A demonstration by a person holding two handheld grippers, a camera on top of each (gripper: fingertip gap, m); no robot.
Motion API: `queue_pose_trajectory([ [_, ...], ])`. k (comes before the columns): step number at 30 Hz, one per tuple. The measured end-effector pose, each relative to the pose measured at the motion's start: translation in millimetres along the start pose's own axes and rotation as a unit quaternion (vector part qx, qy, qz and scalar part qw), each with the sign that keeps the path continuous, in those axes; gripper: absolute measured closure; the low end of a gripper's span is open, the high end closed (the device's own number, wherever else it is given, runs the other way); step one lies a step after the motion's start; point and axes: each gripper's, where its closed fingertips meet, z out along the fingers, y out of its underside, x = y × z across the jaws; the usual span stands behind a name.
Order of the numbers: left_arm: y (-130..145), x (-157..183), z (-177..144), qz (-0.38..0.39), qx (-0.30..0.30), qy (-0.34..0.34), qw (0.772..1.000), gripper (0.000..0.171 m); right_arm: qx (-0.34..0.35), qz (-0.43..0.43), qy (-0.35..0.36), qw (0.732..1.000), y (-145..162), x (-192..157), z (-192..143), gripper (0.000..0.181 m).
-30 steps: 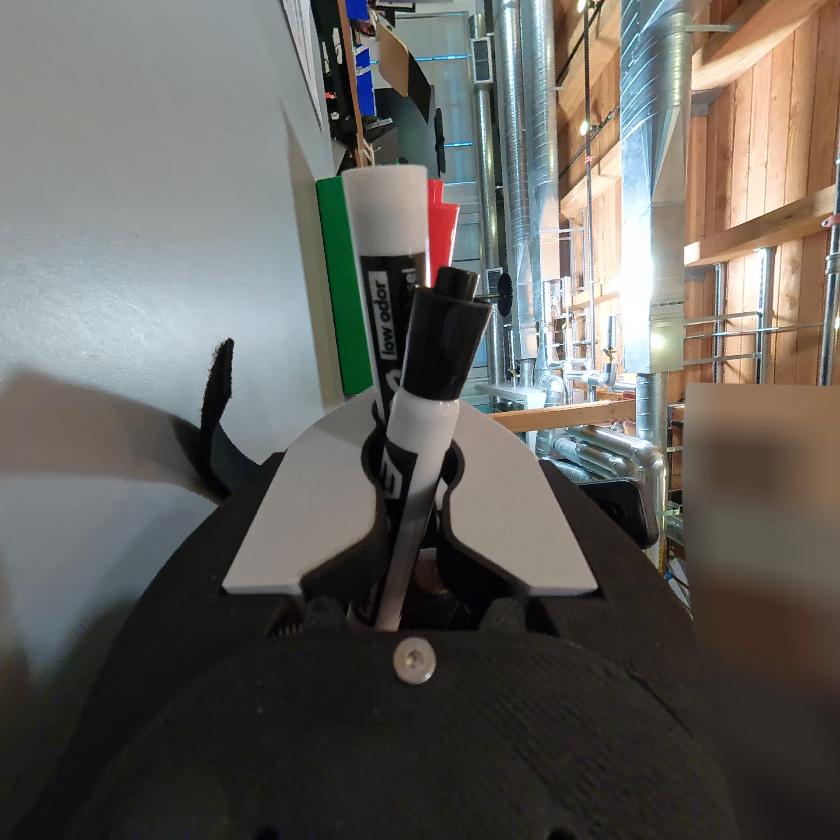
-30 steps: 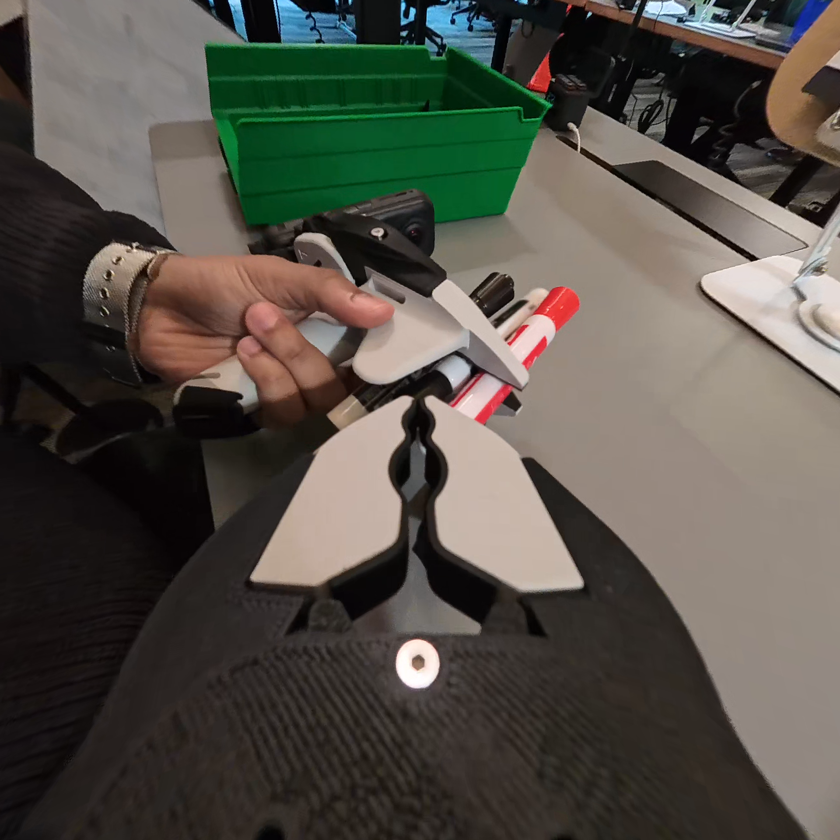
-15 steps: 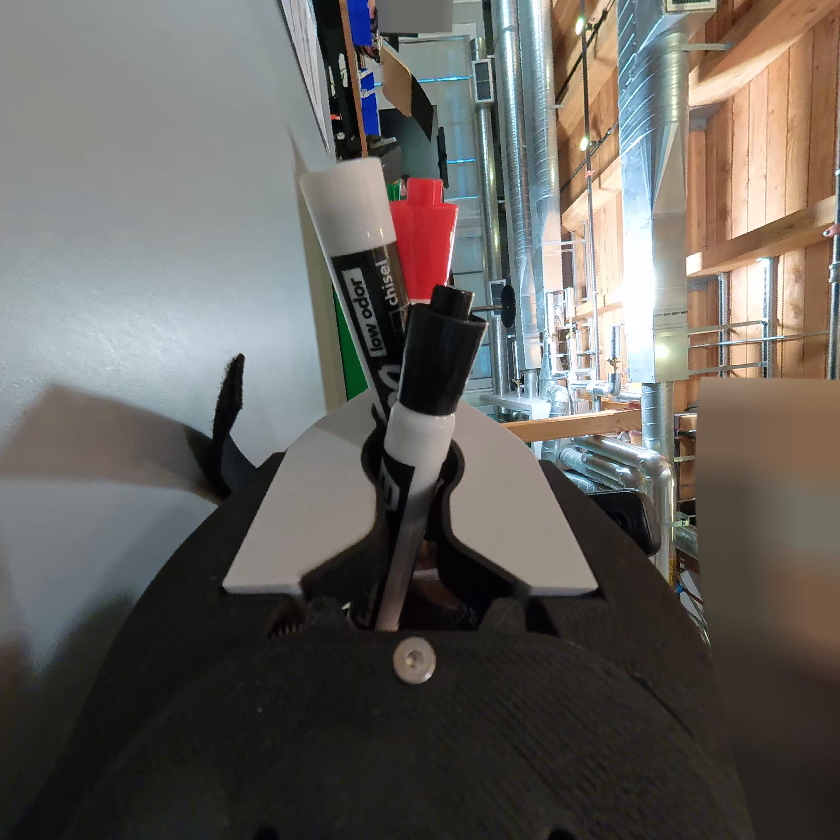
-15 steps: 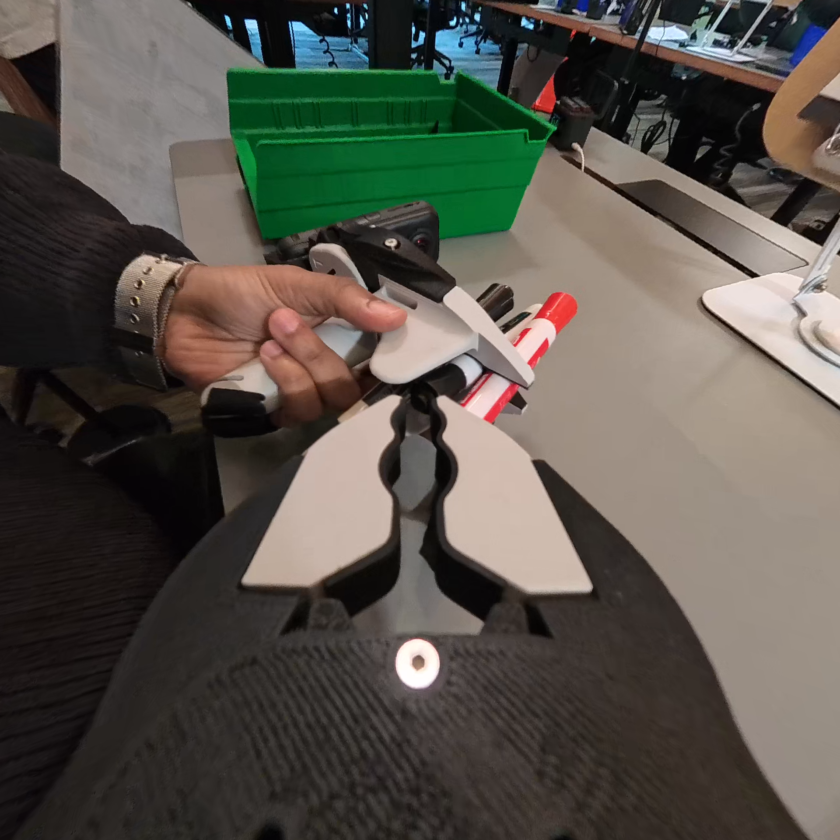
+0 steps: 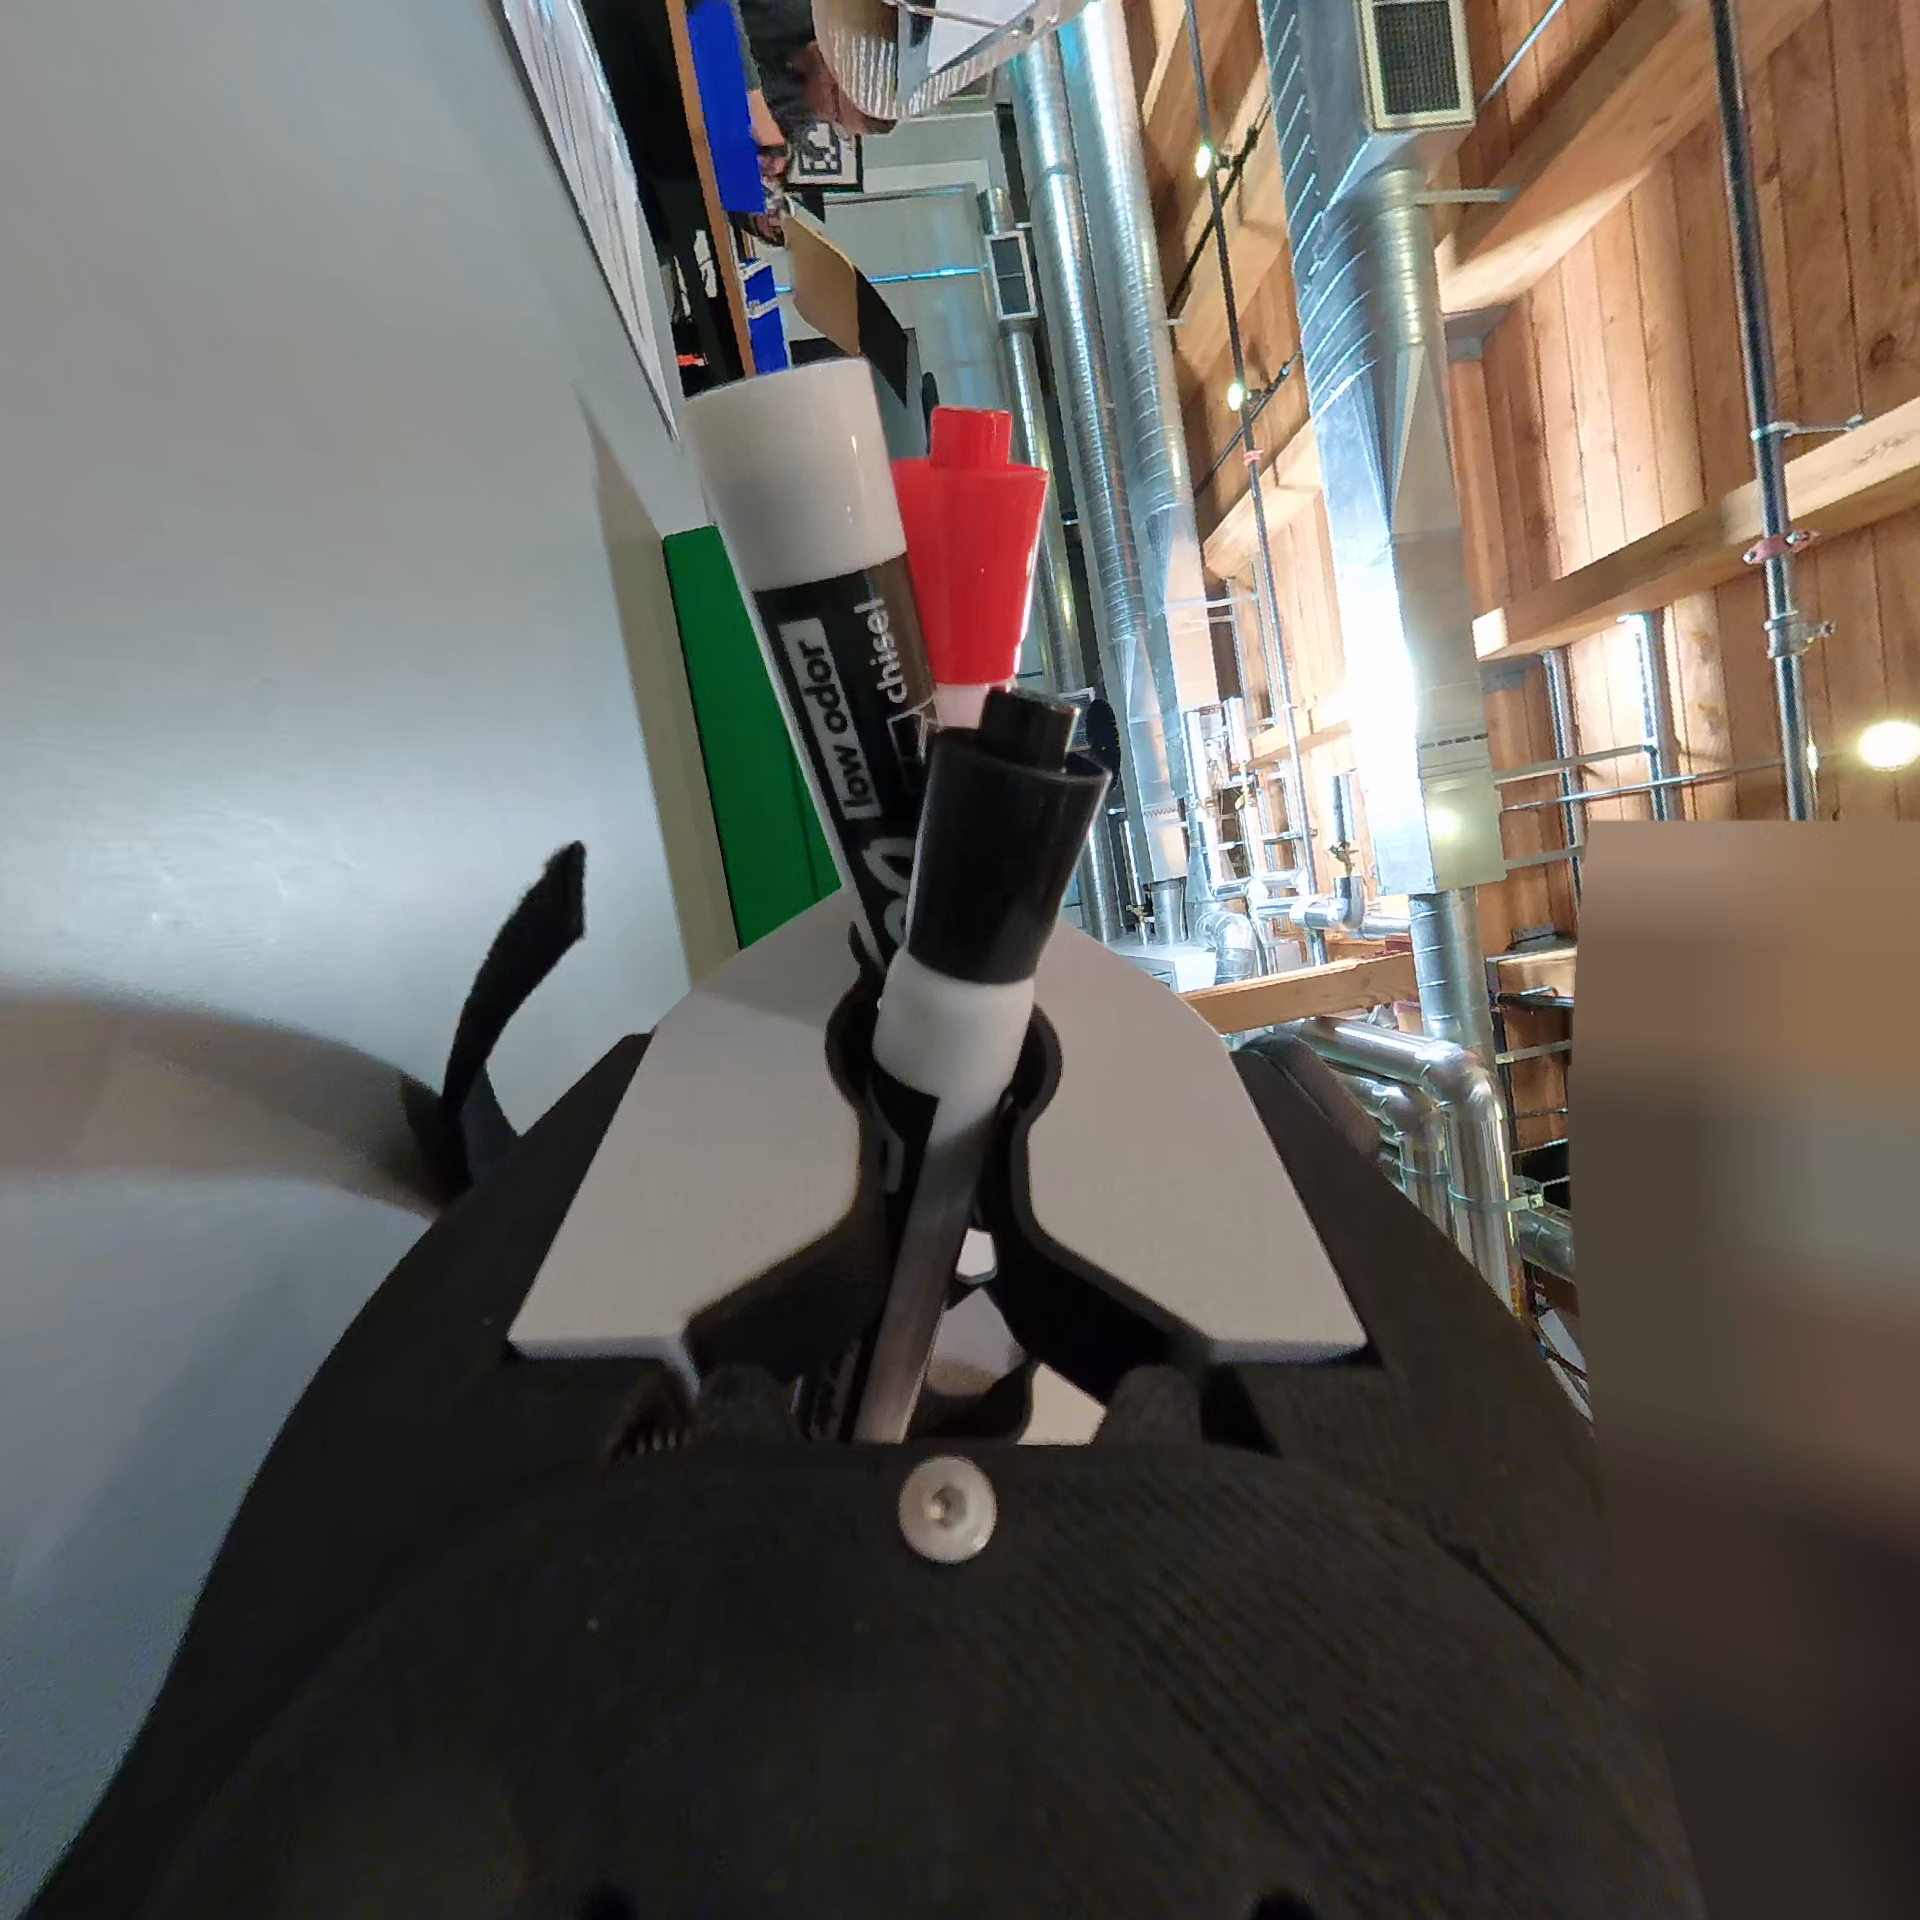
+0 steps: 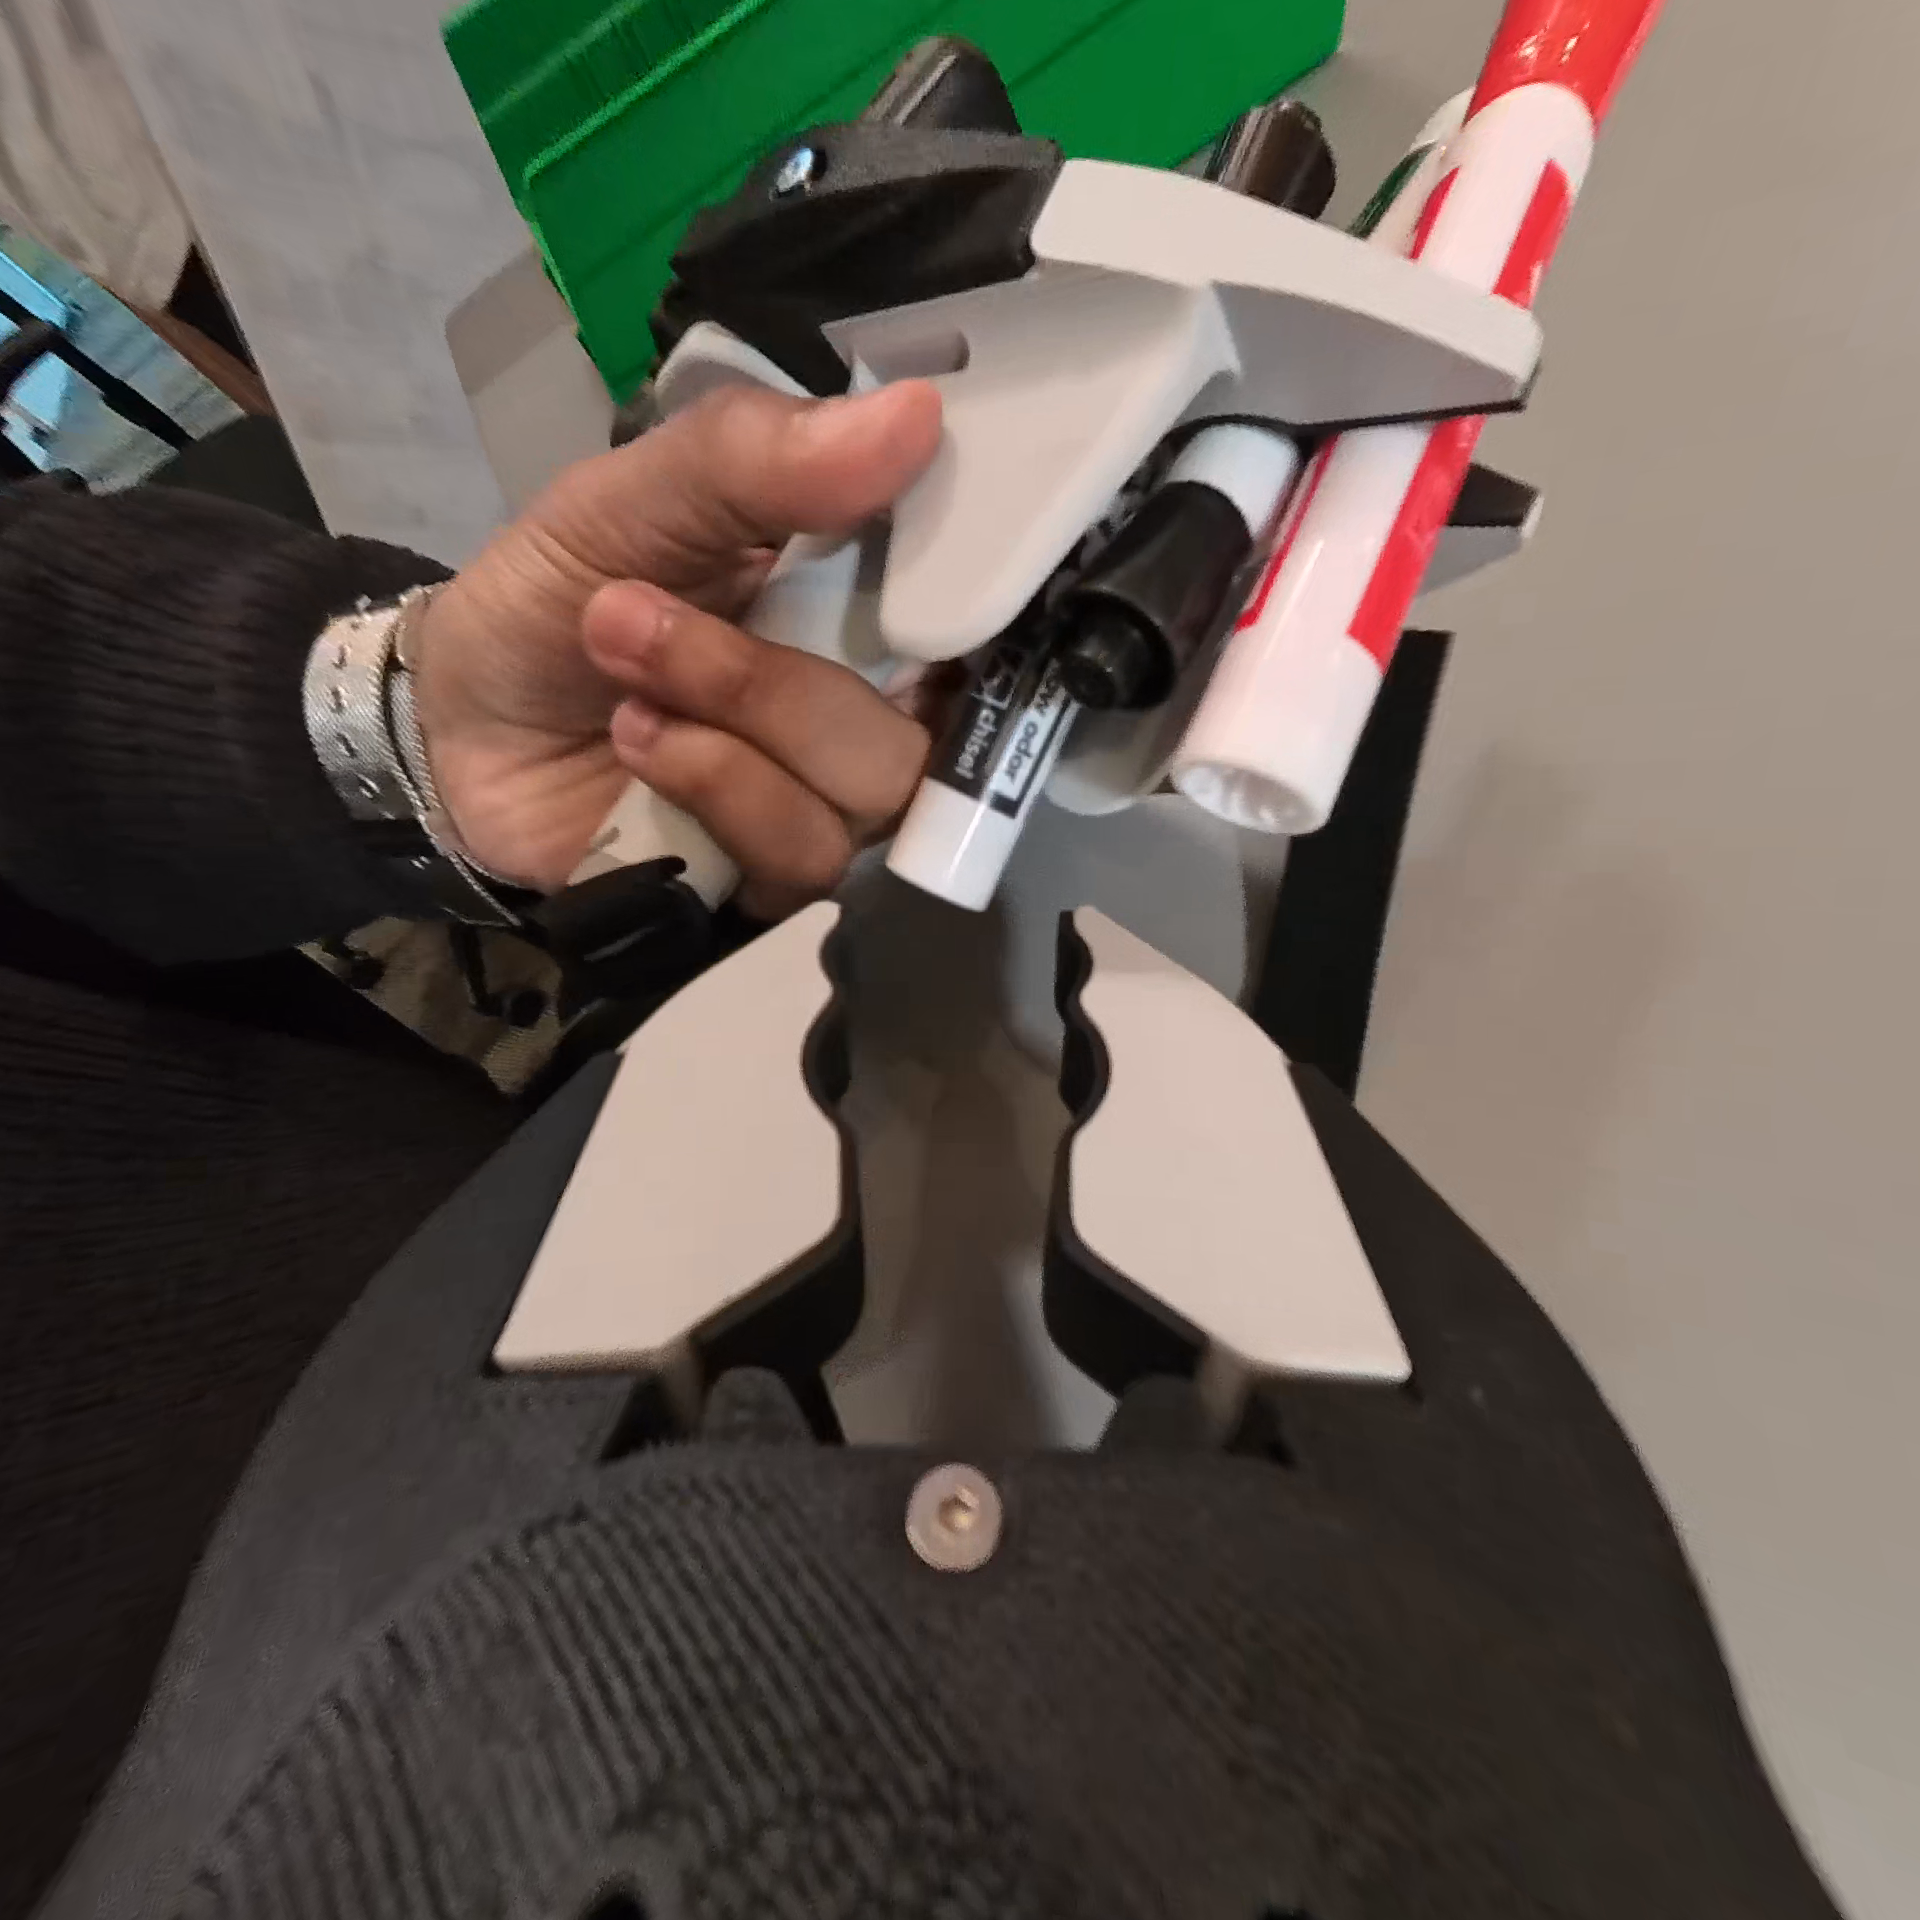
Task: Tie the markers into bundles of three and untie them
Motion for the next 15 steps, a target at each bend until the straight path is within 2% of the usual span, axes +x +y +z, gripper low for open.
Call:
queue_pose_trajectory([
  [6, -0.7, 1.4, -0.1, 0.001, 0.003, 0.003, 1.0, 0.151, 0.014, 0.094, -0.054, 0.994, 0.6, -2.5, 1.9, 0.143],
  [12, 4.8, -0.4, 1.8, -0.001, -0.008, 0.0, 1.0, 0.151, 0.035, 0.175, -0.121, 0.976, -5.4, -7.1, -1.6, 0.16],
  [15, 6.5, -0.1, 2.5, 0.001, -0.012, 0.0, 1.0, 0.151, 0.04, 0.2, -0.141, 0.969, -6.1, -7.3, -2.9, 0.16],
])
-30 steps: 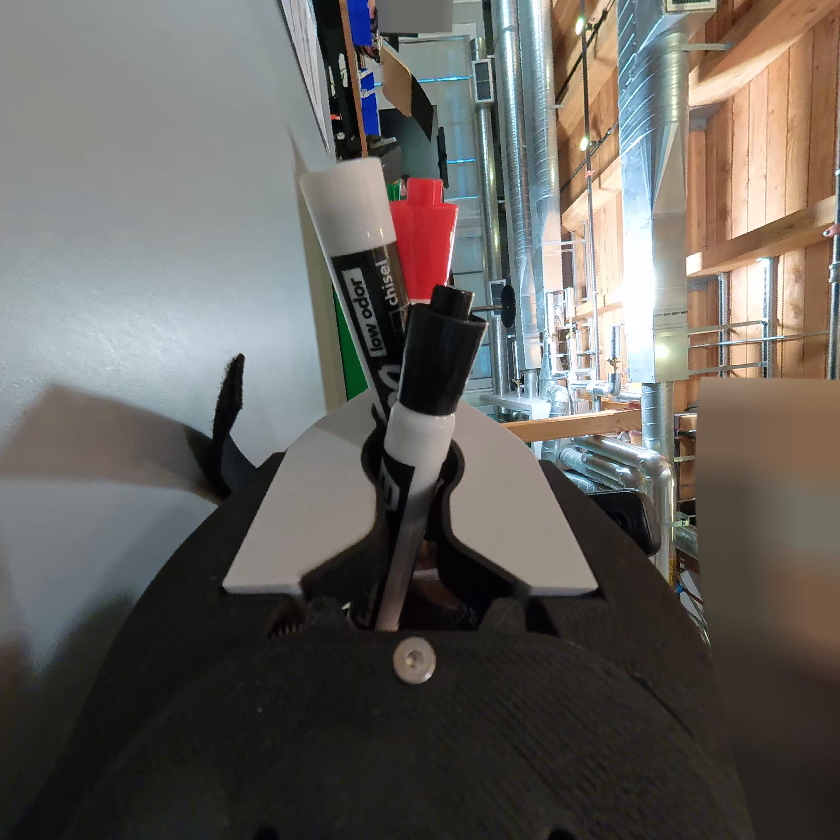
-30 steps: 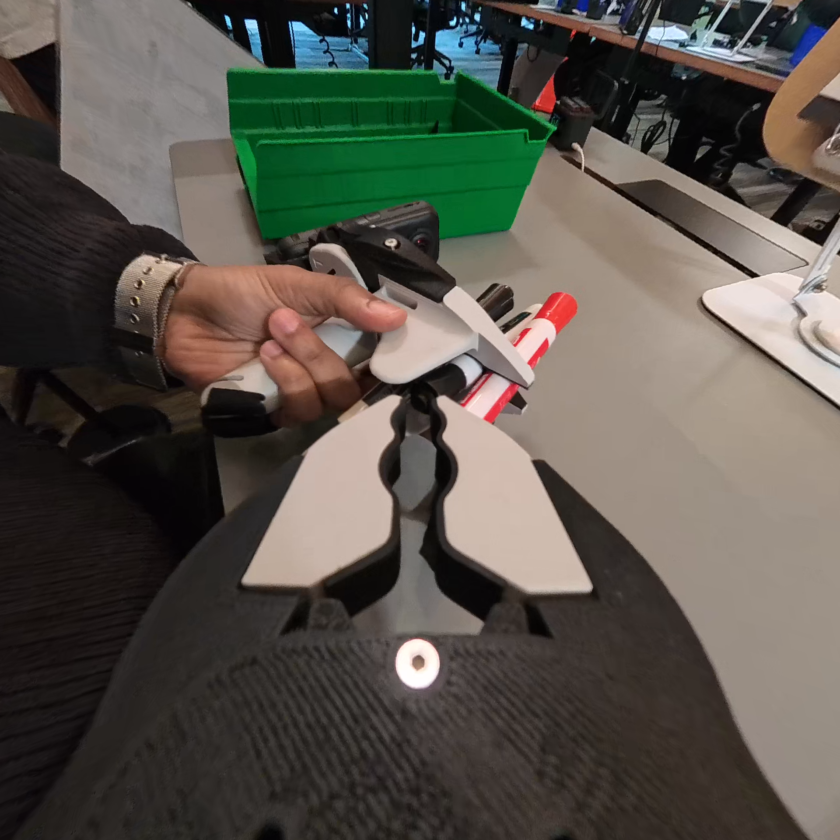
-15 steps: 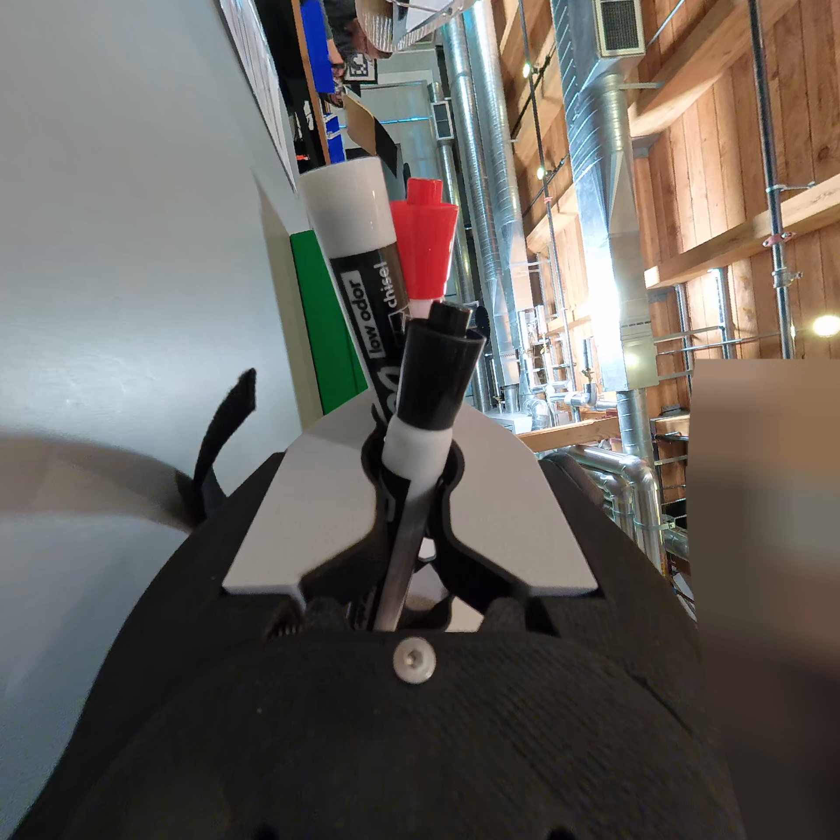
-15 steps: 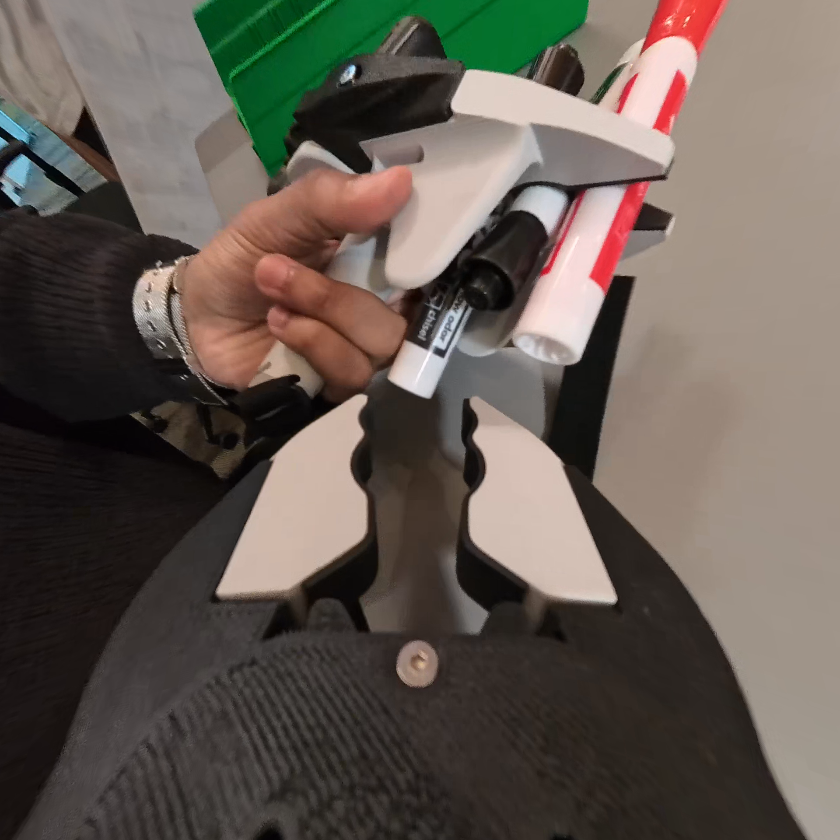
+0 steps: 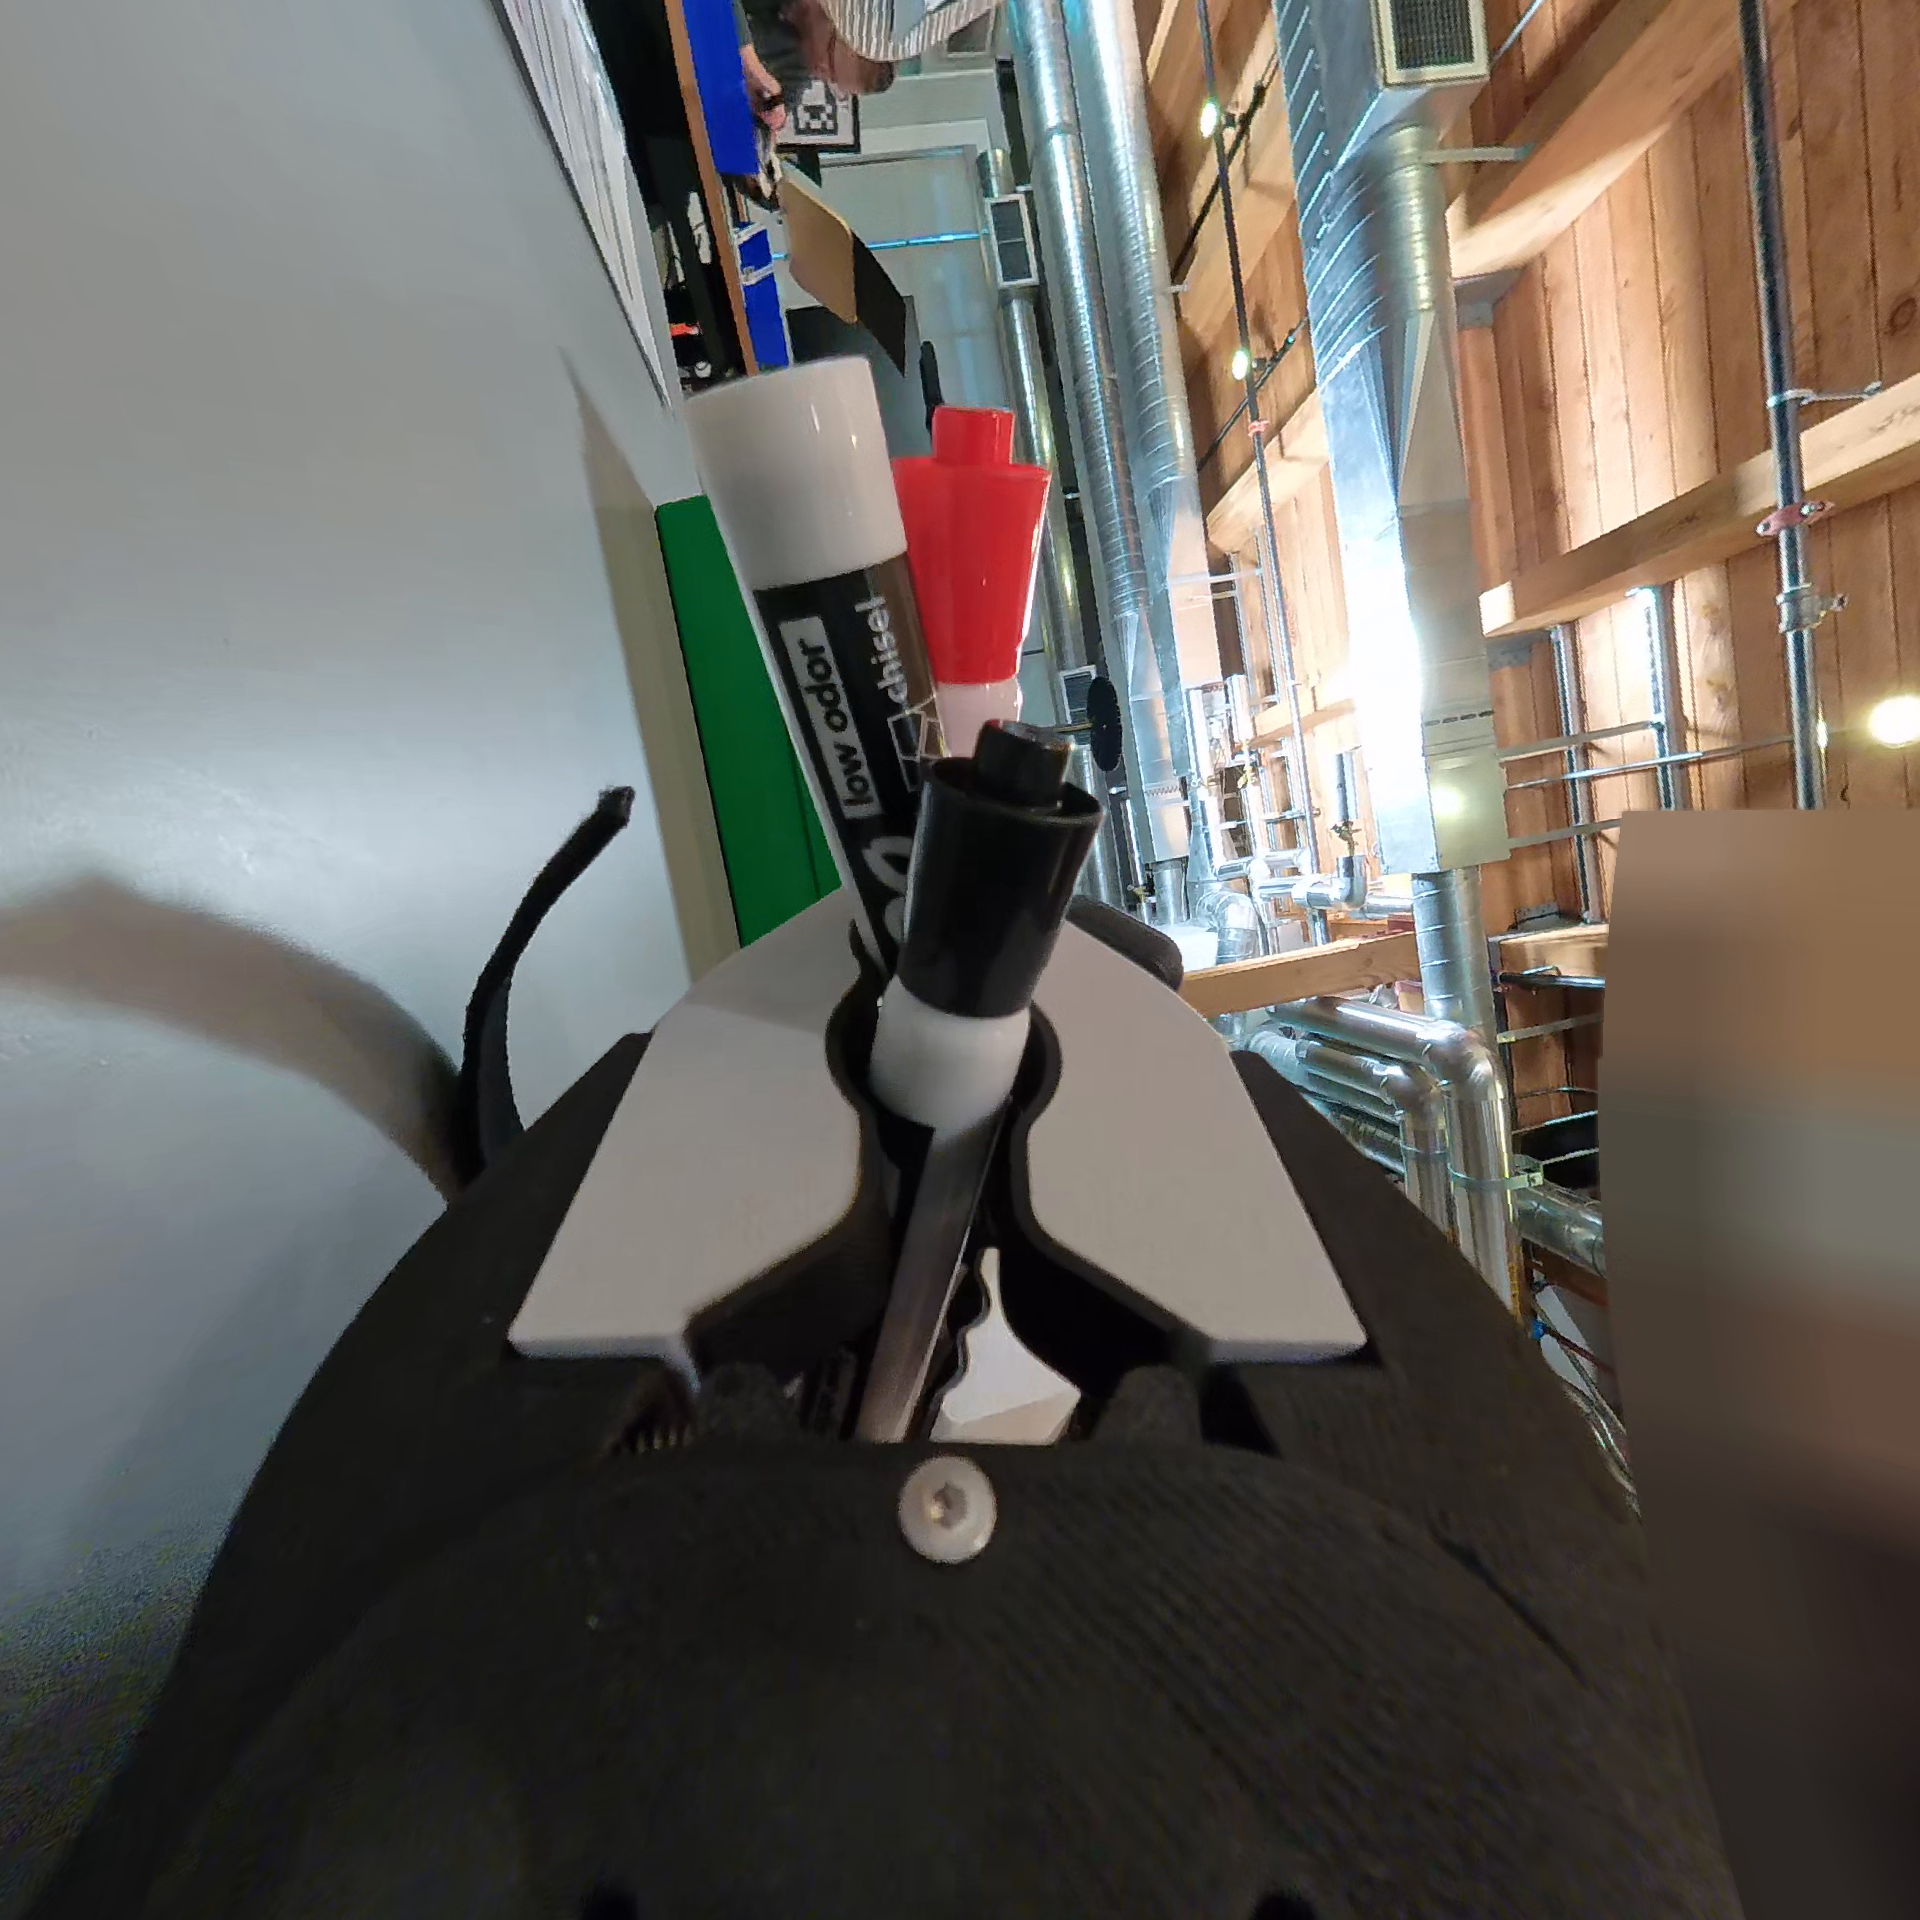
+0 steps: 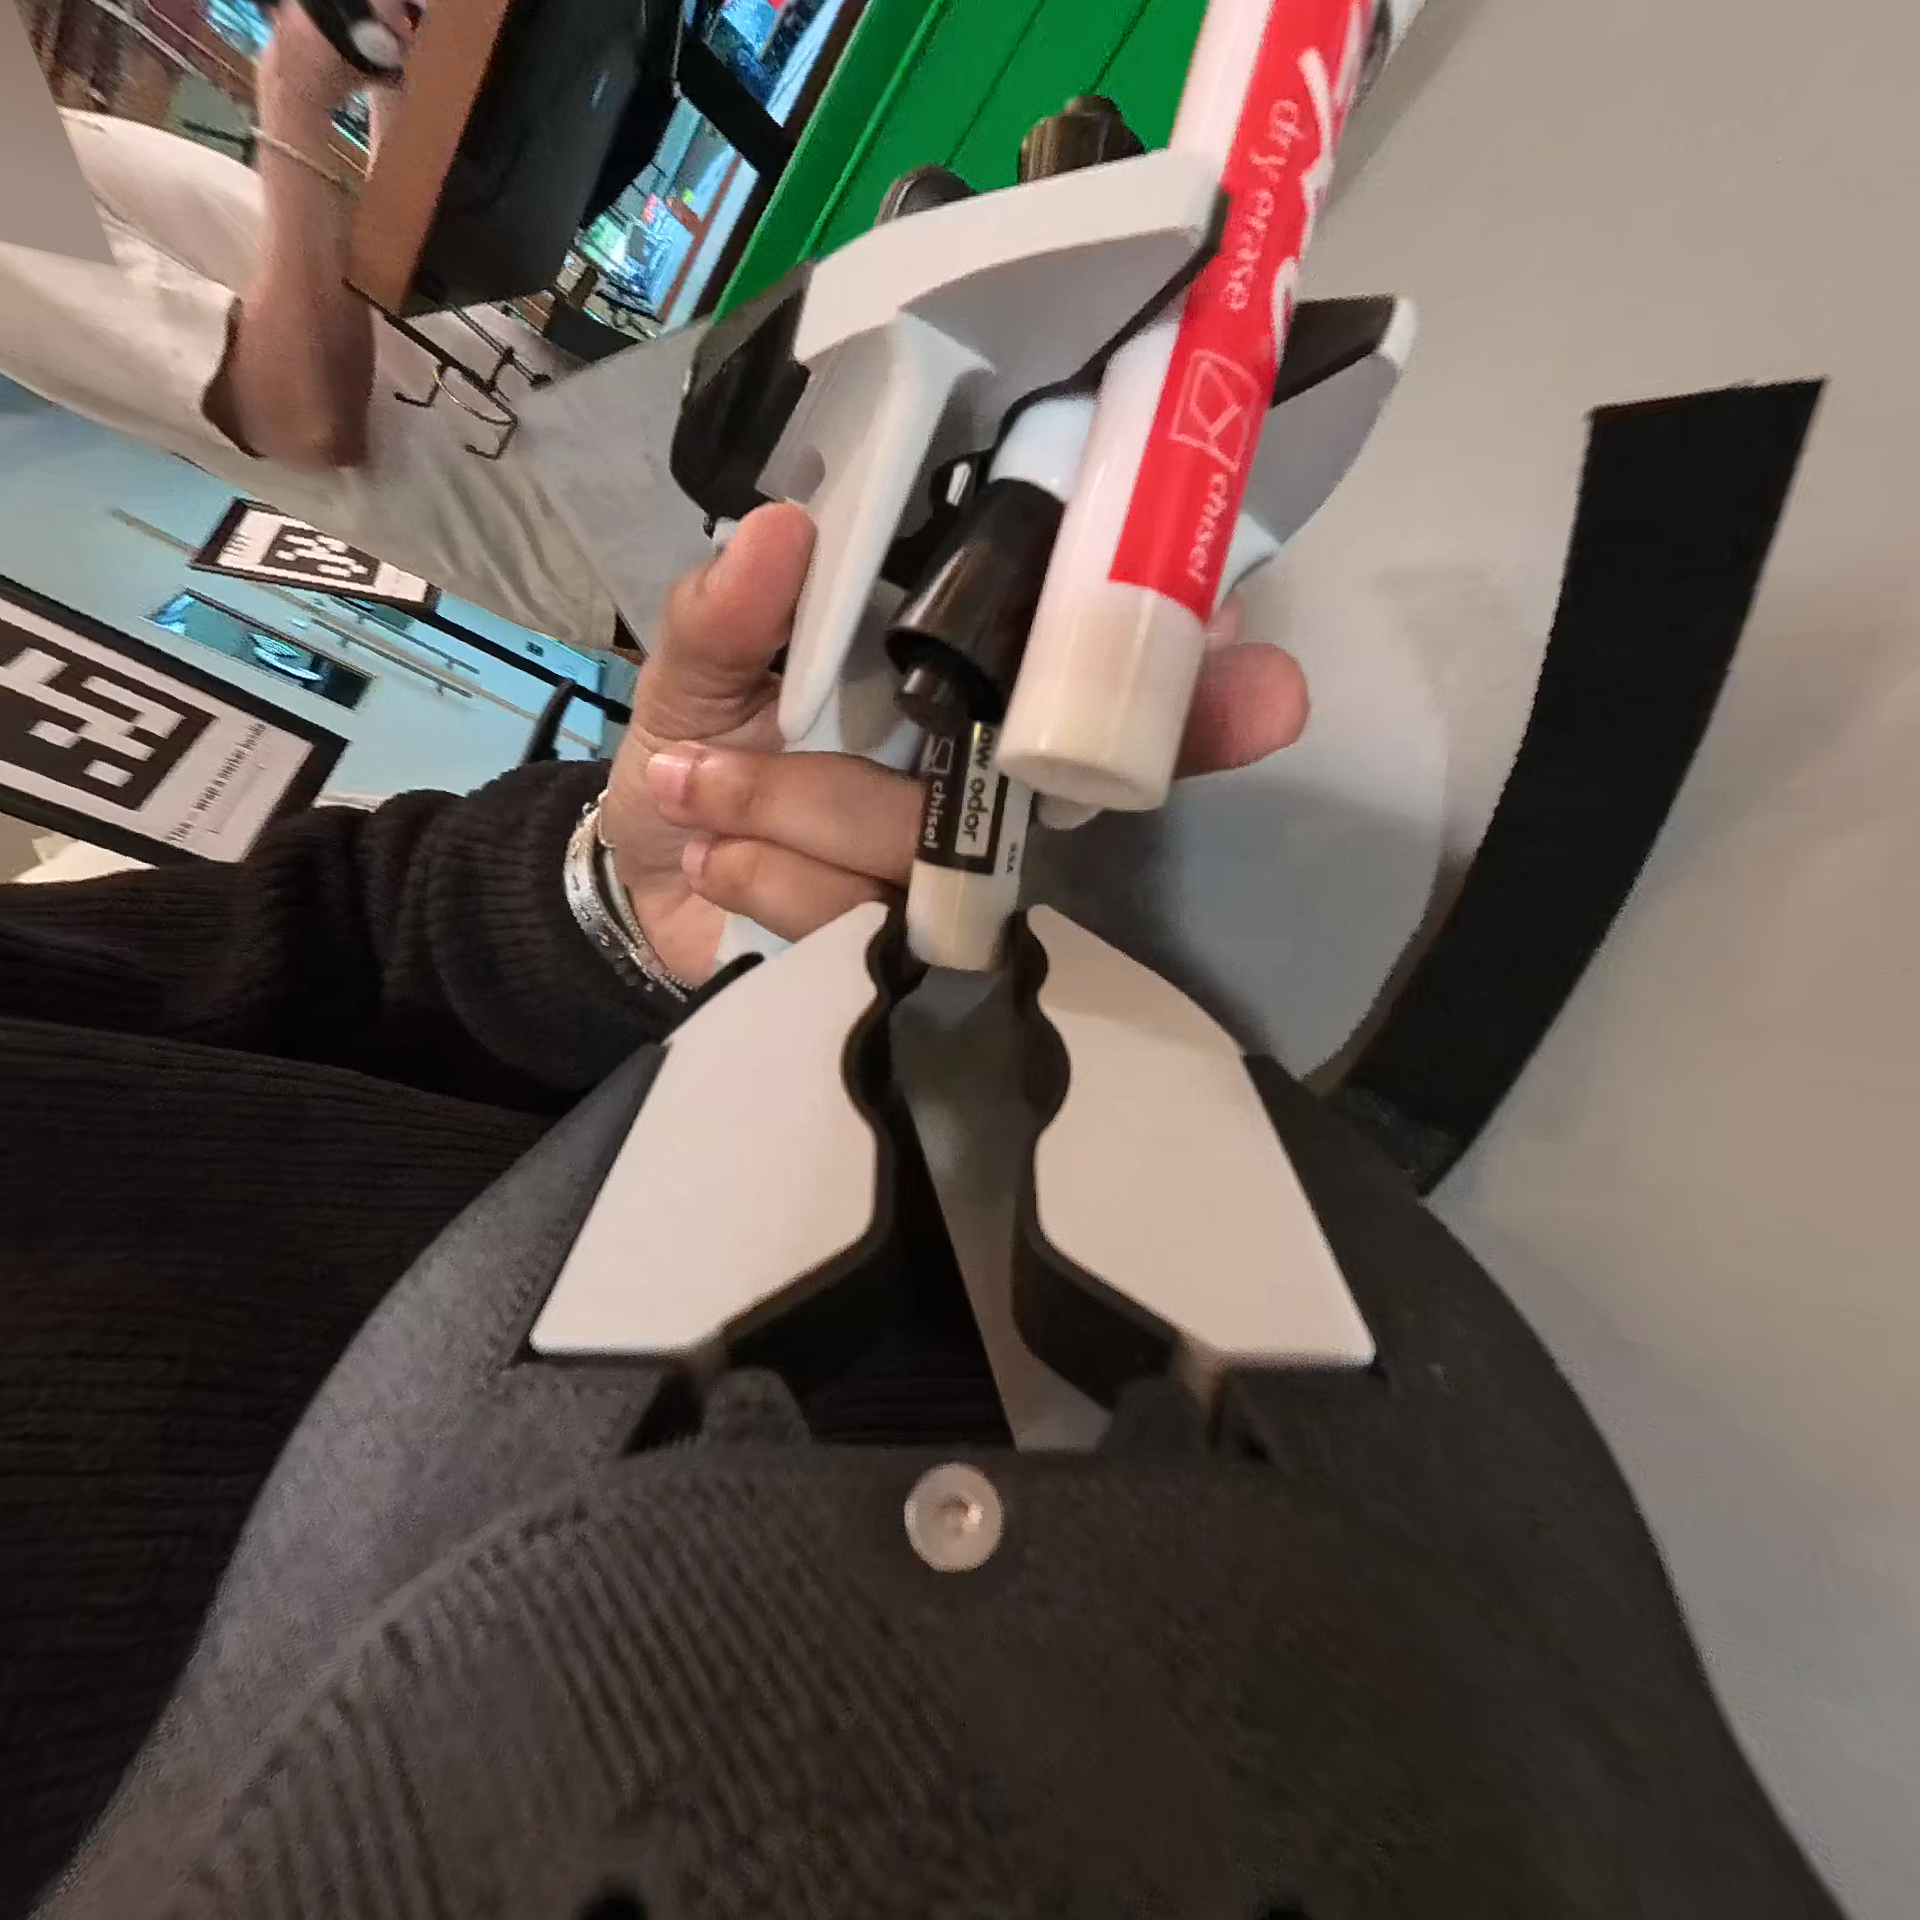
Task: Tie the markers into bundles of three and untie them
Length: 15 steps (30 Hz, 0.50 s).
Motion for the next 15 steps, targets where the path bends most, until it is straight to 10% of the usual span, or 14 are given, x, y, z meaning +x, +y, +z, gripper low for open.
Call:
queue_pose_trajectory([
  [15, -60, 4, -26, 0.047, 0.076, -0.017, 0.996, 0.152, -0.028, -0.004, -0.017, 0.999, 3, 2, -9, 0.161],
])
